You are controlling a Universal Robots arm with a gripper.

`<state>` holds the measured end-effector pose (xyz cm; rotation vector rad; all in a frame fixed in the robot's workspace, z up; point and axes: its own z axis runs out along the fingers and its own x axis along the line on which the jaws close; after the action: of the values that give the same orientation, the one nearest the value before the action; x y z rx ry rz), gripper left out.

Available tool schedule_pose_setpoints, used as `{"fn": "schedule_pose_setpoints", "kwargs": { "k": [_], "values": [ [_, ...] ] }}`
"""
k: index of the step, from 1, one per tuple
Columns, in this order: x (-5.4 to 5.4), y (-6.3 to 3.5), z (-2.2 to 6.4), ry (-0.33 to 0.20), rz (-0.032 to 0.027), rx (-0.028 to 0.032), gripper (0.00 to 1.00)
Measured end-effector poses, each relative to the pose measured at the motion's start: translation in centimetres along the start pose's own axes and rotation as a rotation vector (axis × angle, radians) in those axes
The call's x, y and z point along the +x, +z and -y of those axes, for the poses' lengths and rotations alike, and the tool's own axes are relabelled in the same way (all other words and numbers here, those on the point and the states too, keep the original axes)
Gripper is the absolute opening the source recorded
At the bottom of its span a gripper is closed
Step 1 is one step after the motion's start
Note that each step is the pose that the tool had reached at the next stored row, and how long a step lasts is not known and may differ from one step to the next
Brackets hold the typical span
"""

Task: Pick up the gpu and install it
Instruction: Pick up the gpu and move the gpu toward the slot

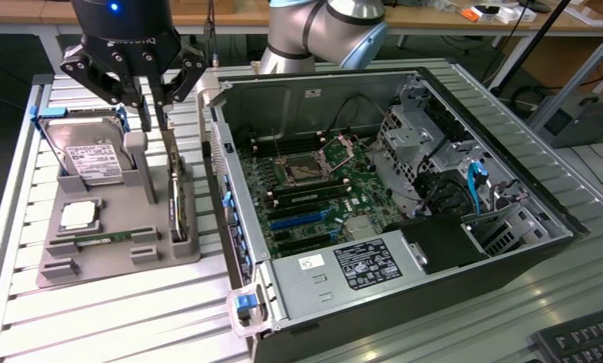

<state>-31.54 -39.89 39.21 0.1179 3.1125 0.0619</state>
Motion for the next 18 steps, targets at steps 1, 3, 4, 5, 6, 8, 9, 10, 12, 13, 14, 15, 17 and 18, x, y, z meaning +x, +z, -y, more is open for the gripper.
{"fn": "schedule_pose_setpoints", "kwargs": {
  "k": [1, 3, 4, 5, 6, 8, 9, 10, 12, 13, 14, 15, 17, 18],
  "values": [
    [0.0, 0.0, 0.0, 0.0, 0.0, 0.0, 0.24],
    [0.0, 0.0, 0.0, 0.0, 0.0, 0.0, 0.36],
    [0.0, 0.0, 0.0, 0.0, 0.0, 0.0, 0.42],
    [0.0, 0.0, 0.0, 0.0, 0.0, 0.0, 0.42],
    [0.0, 0.0, 0.0, 0.0, 0.0, 0.0, 0.42],
    [0.0, 0.0, 0.0, 0.0, 0.0, 0.0, 0.48],
    [0.0, 0.0, 0.0, 0.0, 0.0, 0.0, 0.48],
    [0.0, 0.01, 0.0, 0.0, -0.0001, 0.0, 0.48],
    [0.0, 0.08, 0.0, 0.0, 0.0001, 0.0, 0.48],
    [0.0, 0.12, 0.0, 0.0, 0.0, 0.0, 0.48],
    [0.01, 0.16, 0.01, 0.0, 0.0, 0.0, 0.48],
    [0.01, 0.2, 0.01, 0.0, 0.0, 0.0, 0.48],
    [0.01, 0.27, 0.01, 0.0, 0.0, 0.0, 0.48],
    [0.01, 0.34, 0.01, 0.0, 0.0, 0.0, 0.48]
  ]
}}
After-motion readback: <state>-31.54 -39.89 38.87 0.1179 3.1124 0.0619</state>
